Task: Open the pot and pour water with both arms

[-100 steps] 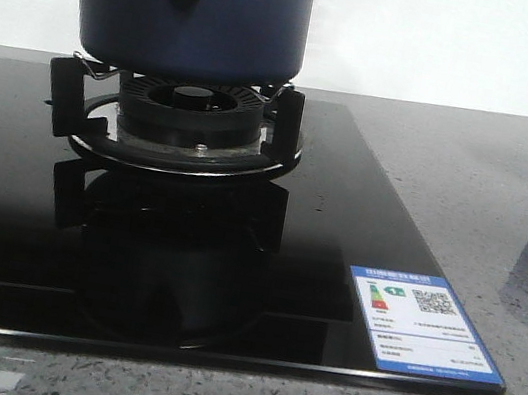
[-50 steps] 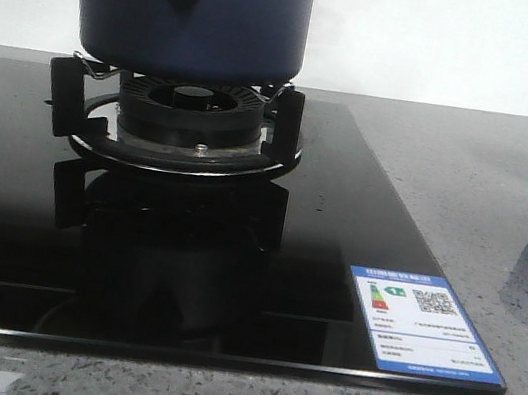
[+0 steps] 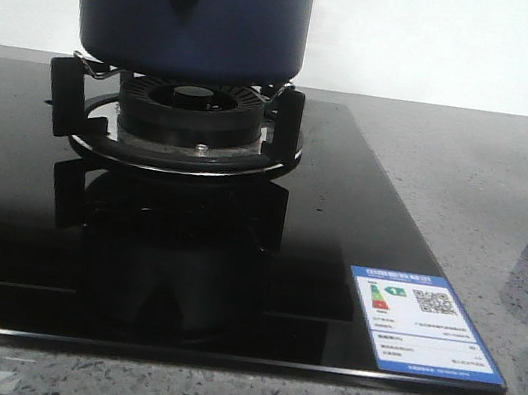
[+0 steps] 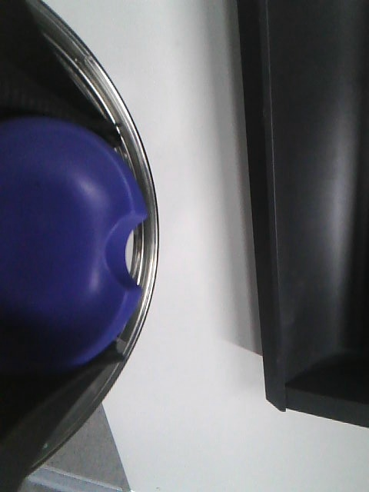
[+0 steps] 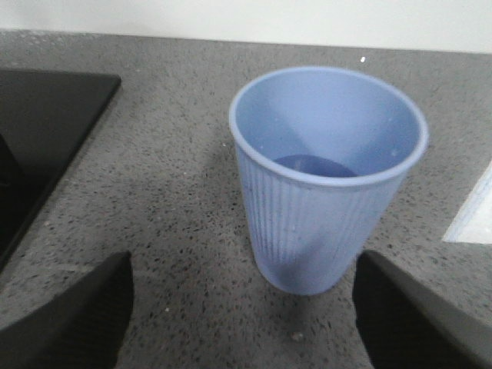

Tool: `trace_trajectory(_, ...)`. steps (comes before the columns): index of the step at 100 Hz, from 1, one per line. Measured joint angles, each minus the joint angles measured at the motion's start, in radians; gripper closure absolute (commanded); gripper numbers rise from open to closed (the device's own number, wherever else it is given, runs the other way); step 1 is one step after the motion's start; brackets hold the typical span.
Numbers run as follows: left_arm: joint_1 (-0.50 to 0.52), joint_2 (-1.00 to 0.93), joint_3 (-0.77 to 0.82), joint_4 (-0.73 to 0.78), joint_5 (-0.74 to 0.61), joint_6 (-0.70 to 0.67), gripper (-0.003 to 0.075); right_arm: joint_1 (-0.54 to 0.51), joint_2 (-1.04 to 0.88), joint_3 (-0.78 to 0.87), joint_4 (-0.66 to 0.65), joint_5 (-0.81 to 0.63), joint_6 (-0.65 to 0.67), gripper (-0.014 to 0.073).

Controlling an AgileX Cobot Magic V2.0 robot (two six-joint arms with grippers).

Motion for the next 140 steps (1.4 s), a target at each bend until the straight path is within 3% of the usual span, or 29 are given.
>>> trace_trajectory(23, 0.000, -0.006, 0.000, 0.001, 0.009, 0.000, 0.0358, -0.017, 0.165, 0.000, 0.031, -0.078, 0.000, 0.0057)
trace_trajectory(64, 0.000, -0.006, 0.000, 0.001, 0.013, 0.000, 0.0358, -0.096, 0.160, 0.000, 0.039, -0.113, 0.000, 0.0057)
trace_trajectory(140, 0.000, -0.006, 0.000, 0.001, 0.013, 0.000, 0.0358, -0.109, 0.384, 0.000, -0.005, -0.484, 0.011, 0.0055)
